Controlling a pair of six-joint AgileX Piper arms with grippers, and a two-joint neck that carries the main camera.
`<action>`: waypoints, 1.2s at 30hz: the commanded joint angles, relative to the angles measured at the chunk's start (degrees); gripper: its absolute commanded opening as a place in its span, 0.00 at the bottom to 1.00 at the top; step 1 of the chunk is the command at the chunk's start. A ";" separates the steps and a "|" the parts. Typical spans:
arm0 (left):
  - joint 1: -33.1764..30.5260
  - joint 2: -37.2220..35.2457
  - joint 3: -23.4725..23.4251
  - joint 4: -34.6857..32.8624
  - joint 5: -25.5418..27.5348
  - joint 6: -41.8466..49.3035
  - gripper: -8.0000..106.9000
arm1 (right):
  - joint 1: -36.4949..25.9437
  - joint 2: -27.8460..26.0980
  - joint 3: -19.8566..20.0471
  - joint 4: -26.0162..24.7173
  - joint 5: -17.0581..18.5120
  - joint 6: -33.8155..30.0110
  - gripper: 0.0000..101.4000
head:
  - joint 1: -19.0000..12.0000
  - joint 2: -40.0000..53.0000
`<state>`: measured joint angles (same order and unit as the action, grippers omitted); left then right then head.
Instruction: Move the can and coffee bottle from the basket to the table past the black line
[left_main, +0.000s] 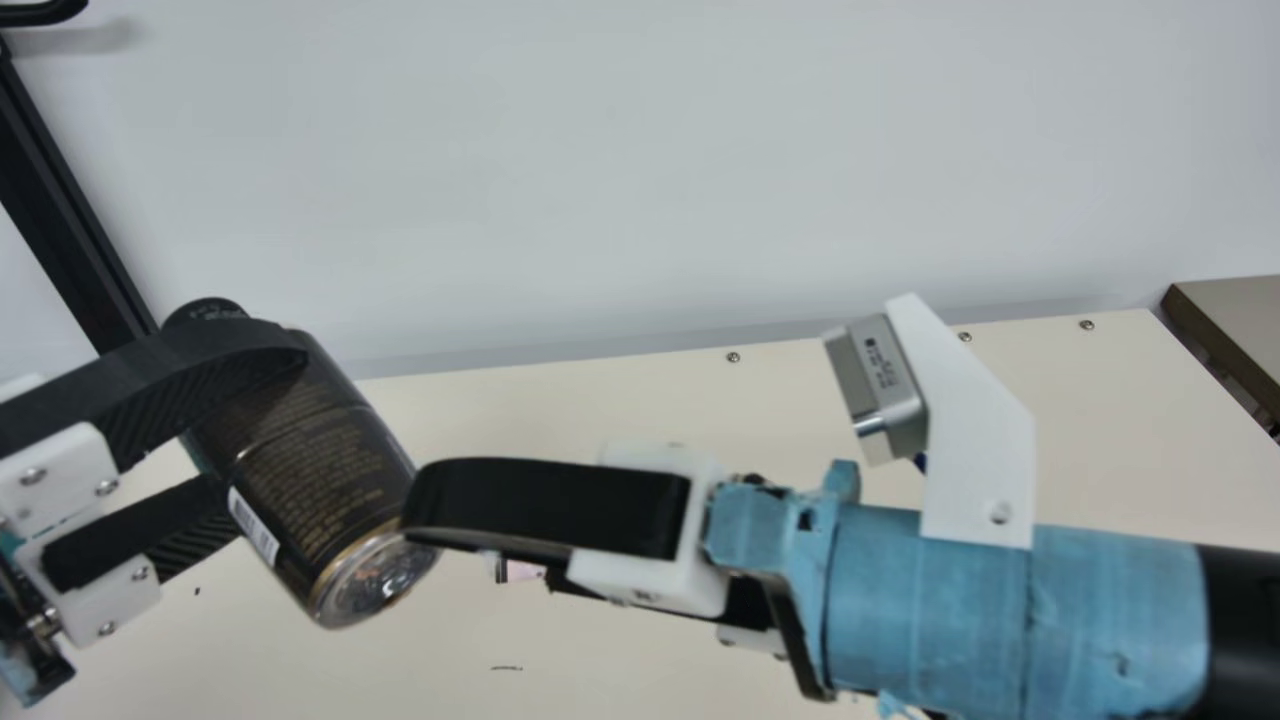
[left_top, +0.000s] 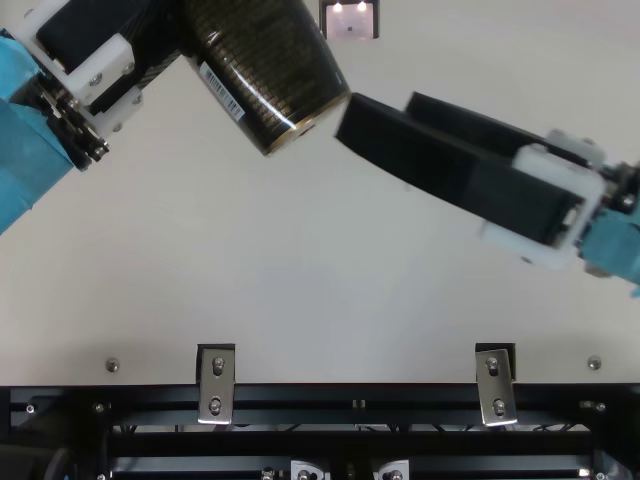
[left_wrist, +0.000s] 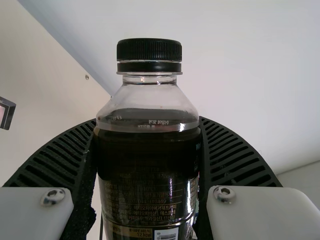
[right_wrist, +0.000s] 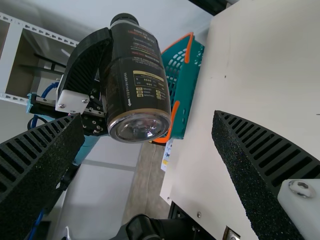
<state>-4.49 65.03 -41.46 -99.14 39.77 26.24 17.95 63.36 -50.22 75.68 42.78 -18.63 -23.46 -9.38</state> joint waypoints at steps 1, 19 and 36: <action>0.00 0.00 0.00 0.00 0.00 0.00 0.16 | 0.00 0.00 0.00 0.00 0.00 0.00 1.00 | -1.52 -0.71; 0.00 0.00 0.00 0.00 0.00 0.00 0.16 | -1.14 2.83 0.67 7.42 1.36 -2.85 1.00 | -1.52 -0.71; 0.10 -0.17 -0.27 0.59 0.06 -0.88 0.16 | -2.62 10.90 1.74 18.42 7.18 -8.29 1.00 | -1.52 -0.71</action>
<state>-4.41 64.89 -41.57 -98.82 39.77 25.96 15.28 73.85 -48.48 93.56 49.65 -26.78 -23.46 -9.38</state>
